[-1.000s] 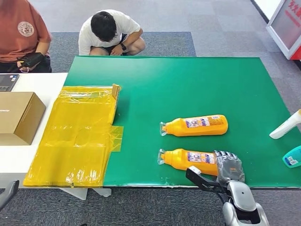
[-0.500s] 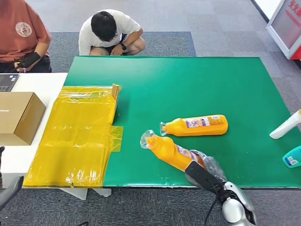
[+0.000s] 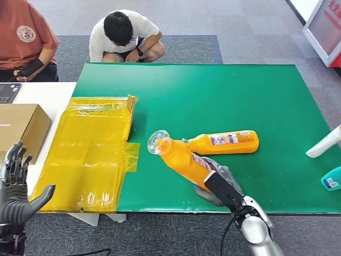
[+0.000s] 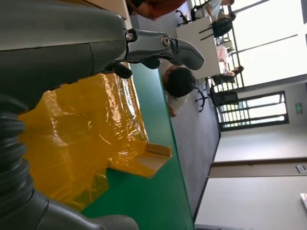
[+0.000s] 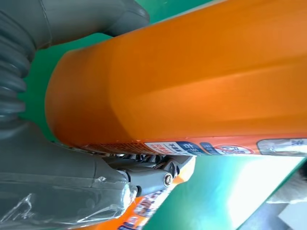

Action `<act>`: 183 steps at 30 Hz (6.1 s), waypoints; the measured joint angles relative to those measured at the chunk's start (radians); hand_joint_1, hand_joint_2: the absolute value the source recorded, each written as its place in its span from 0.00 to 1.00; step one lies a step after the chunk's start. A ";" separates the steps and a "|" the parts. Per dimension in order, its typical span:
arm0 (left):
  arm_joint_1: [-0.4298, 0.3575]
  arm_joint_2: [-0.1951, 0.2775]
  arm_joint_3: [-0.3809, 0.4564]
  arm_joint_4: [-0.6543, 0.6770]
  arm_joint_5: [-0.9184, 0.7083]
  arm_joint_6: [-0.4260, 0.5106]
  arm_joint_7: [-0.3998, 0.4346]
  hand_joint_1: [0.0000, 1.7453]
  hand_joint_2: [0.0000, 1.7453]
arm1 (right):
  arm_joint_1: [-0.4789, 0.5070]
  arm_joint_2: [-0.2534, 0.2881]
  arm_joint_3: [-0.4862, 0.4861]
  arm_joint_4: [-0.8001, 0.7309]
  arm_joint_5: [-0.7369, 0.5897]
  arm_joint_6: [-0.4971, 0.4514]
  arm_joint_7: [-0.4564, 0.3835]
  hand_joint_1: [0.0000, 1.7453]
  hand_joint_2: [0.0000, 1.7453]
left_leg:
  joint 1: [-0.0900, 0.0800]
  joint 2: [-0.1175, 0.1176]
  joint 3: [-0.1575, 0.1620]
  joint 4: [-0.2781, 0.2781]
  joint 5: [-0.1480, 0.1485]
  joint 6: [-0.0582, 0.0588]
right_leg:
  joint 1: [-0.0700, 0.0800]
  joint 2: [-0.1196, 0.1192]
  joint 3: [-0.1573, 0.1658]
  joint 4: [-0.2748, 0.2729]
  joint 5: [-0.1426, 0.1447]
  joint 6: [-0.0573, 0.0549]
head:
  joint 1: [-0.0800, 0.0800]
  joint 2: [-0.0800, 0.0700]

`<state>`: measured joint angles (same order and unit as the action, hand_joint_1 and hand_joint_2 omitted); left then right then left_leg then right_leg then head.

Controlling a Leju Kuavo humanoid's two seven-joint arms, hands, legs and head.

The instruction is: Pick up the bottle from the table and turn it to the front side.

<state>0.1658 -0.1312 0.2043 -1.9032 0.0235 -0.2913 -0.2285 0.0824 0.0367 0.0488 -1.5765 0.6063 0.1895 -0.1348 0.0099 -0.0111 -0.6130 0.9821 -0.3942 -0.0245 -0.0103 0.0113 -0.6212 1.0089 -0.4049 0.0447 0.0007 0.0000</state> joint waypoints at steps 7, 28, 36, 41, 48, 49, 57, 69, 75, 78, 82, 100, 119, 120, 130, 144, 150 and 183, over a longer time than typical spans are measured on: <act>-0.161 -0.040 -0.116 0.140 0.055 -0.005 0.065 0.00 1.00 | -0.124 0.067 0.070 0.076 -0.050 -0.019 -0.028 1.00 1.00 | 0.000 0.000 -0.001 0.000 0.004 -0.001 | 0.000 0.000 -0.001 0.000 0.003 0.000 | 0.000 0.000; -0.514 -0.111 -0.567 0.576 0.346 -0.047 0.123 0.00 1.00 | -0.399 0.193 0.155 0.424 -0.119 -0.092 -0.120 1.00 1.00 | 0.000 0.000 -0.006 0.001 0.008 0.000 | 0.000 0.000 -0.004 0.000 0.008 0.002 | 0.000 0.000; -0.540 -0.100 -0.600 0.597 0.292 0.013 0.117 0.02 1.00 | -0.391 0.196 0.190 0.453 -0.110 -0.088 -0.124 1.00 1.00 | 0.000 0.000 -0.006 0.001 0.008 0.001 | 0.000 0.000 -0.005 0.000 0.008 0.002 | 0.000 0.000; -0.542 -0.098 -0.608 0.597 0.234 0.049 0.115 0.00 1.00 | -0.389 0.196 0.211 0.467 -0.111 -0.088 -0.122 1.00 1.00 | 0.000 0.000 -0.006 0.001 0.008 0.000 | 0.000 0.000 -0.005 0.000 0.008 0.002 | 0.000 0.000; -0.563 -0.087 -0.630 0.597 0.090 0.104 0.115 0.00 1.00 | -0.376 0.195 0.236 0.474 -0.104 -0.105 -0.116 1.00 1.00 | 0.000 0.000 -0.006 0.001 0.008 0.000 | 0.000 0.000 -0.005 0.000 0.008 0.002 | 0.000 0.000; -0.570 -0.086 -0.635 0.597 0.067 0.112 0.118 0.00 1.00 | -0.373 0.194 0.238 0.474 -0.103 -0.107 -0.114 1.00 1.00 | 0.000 0.000 -0.006 0.001 0.008 0.000 | 0.000 0.000 -0.005 0.000 0.008 0.002 | 0.000 0.000; -0.597 -0.082 -0.654 0.597 -0.008 0.123 0.134 0.00 1.00 | -0.361 0.190 0.247 0.469 -0.097 -0.121 -0.107 1.00 1.00 | 0.000 0.000 -0.006 0.001 0.008 0.001 | 0.000 0.000 -0.005 0.000 0.008 0.002 | 0.000 0.000; -0.604 -0.082 -0.659 0.597 -0.003 0.111 0.137 0.00 1.00 | -0.356 0.185 0.252 0.455 -0.095 -0.128 -0.105 1.00 1.00 | 0.000 0.000 -0.006 0.001 0.008 0.001 | 0.000 0.000 -0.005 0.000 0.008 0.002 | 0.000 0.000; -0.605 -0.082 -0.659 0.597 0.002 0.106 0.137 1.00 1.00 | -0.356 0.184 0.253 0.453 -0.094 -0.129 -0.104 1.00 1.00 | 0.000 0.000 -0.006 0.001 0.008 0.001 | 0.000 0.000 -0.005 0.000 0.008 0.002 | 0.000 0.000; -0.605 -0.082 -0.659 0.597 0.026 0.096 0.137 1.00 1.00 | -0.355 0.184 0.255 0.452 -0.094 -0.131 -0.101 1.00 1.00 | 0.000 0.000 -0.006 0.001 0.008 0.001 | 0.000 0.000 -0.005 0.000 0.008 0.002 | 0.000 0.000; -0.605 -0.082 -0.659 0.598 0.057 0.088 0.137 1.00 1.00 | -0.349 0.181 0.259 0.440 -0.094 -0.135 -0.094 1.00 1.00 | 0.000 0.000 -0.006 0.001 0.008 0.001 | 0.000 0.000 -0.005 0.000 0.008 0.002 | 0.000 0.000; -0.611 -0.061 -0.673 0.598 0.121 0.108 0.137 1.00 1.00 | -0.341 0.171 0.286 0.420 -0.130 -0.187 -0.071 1.00 1.00 | 0.000 0.000 -0.006 0.001 0.008 0.000 | 0.000 0.000 -0.005 0.000 0.008 0.002 | 0.000 0.000; -0.546 0.086 -0.553 0.574 -0.010 0.321 0.089 1.00 1.00 | -0.341 0.091 0.222 0.337 -0.229 -0.285 -0.051 0.00 1.00 | 0.000 0.000 -0.006 0.001 0.009 0.000 | 0.000 0.000 -0.005 0.000 0.008 0.001 | 0.000 0.000; -0.545 0.093 -0.549 0.572 -0.031 0.333 0.089 1.00 1.00 | -0.340 0.086 0.218 0.330 -0.230 -0.289 -0.050 0.00 1.00 | 0.000 0.000 -0.006 0.001 0.009 0.000 | 0.000 0.000 -0.005 0.000 0.008 0.002 | 0.000 0.000; -0.560 0.146 -0.549 0.587 -0.662 0.570 0.184 1.00 1.00 | -0.311 0.062 0.174 0.209 -0.233 -0.318 -0.048 0.00 1.00 | 0.000 0.000 -0.006 0.001 0.009 0.000 | 0.000 0.000 -0.006 0.000 0.008 0.001 | 0.000 0.000; -0.745 0.096 -0.662 0.922 -1.280 0.656 0.254 1.00 1.00 | -0.346 0.062 0.226 0.113 -0.217 -0.279 -0.068 0.00 1.00 | 0.000 0.000 -0.006 0.001 0.010 0.001 | 0.000 0.000 -0.005 0.000 0.010 0.001 | 0.000 0.000; -0.799 0.051 -0.712 1.058 -1.323 0.650 0.233 1.00 1.00 | -0.351 0.062 0.268 0.079 -0.225 -0.262 -0.079 0.00 1.00 | 0.000 0.000 -0.007 0.001 0.010 0.000 | 0.000 0.000 -0.006 0.000 0.010 0.001 | 0.000 0.000; -0.783 -0.044 -0.756 1.343 -1.265 0.717 0.209 0.00 1.00 | -0.332 0.061 0.333 0.027 -0.252 -0.276 -0.086 0.00 1.00 | 0.000 0.000 -0.007 0.001 0.010 0.001 | 0.000 0.000 -0.006 0.000 0.010 0.001 | 0.000 0.000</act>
<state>-0.6168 -0.1751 -0.5520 -0.5597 -1.2417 0.4253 -0.0191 -0.2494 0.0980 0.3823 -1.5491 0.3546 -0.0869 -0.2209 0.0099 -0.0111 -0.6205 0.9832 -0.3843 -0.0240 -0.0102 0.0113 -0.6273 1.0090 -0.3951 0.0462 0.0008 0.0000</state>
